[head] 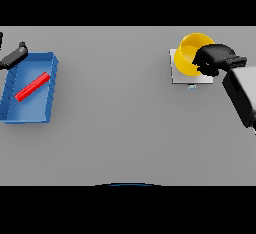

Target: Pick up the red beaker and tilt it to pour out 1 green nut into yellow bowl. Pick up the yellow bowl and place it on the metallic measuring scale.

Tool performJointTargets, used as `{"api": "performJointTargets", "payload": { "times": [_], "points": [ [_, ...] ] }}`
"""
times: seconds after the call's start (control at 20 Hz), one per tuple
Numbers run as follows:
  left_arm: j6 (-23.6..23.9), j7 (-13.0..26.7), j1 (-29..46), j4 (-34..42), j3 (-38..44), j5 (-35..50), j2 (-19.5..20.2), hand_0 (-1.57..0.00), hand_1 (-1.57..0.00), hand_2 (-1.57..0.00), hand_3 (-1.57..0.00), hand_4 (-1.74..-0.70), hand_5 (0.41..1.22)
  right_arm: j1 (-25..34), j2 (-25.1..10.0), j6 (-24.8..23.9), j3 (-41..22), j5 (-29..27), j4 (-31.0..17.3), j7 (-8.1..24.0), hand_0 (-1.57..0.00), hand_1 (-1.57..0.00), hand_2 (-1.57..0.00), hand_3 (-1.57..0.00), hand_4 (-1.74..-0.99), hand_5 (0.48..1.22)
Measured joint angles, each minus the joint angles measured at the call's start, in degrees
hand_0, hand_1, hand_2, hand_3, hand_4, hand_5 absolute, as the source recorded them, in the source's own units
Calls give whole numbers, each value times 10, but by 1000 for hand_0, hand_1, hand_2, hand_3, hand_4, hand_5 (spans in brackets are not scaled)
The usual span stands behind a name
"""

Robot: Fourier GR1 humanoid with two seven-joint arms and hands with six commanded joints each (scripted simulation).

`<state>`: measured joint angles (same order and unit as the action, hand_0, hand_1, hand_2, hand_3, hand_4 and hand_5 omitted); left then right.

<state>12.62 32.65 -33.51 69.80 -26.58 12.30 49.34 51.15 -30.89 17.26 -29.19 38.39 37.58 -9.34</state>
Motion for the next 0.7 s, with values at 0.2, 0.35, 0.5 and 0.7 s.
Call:
{"api": "performJointTargets", "payload": {
  "times": [0.2, 0.35, 0.5, 0.7],
  "points": [
    [-2, -2, -1, -12, 0, 1, -8, 1, 1, 1, 1, -847, 771, 0, 4, 20, 6, -11, 0, 18, -1053, -781, -776, -982, -1580, 1037],
    [0, -7, -2, -12, 1, 1, -9, 1, 1, 1, 1, -848, 766, 0, -3, 41, 13, -22, 2, 20, -710, -521, -522, -723, -1540, 923],
    [-4, -1, -13, -16, -2, -2, -11, 1, 1, 1, 1, -854, 771, -1, 1, 47, 12, -24, 8, 28, -372, -279, -345, -558, -1501, 865],
    [-6, -3, -10, -15, 6, 6, -7, 1, 1, 1, 1, -856, 772, -2, -7, 55, 5, -17, 2, 22, -152, -114, -182, -397, -1452, 818]
  ]
}}
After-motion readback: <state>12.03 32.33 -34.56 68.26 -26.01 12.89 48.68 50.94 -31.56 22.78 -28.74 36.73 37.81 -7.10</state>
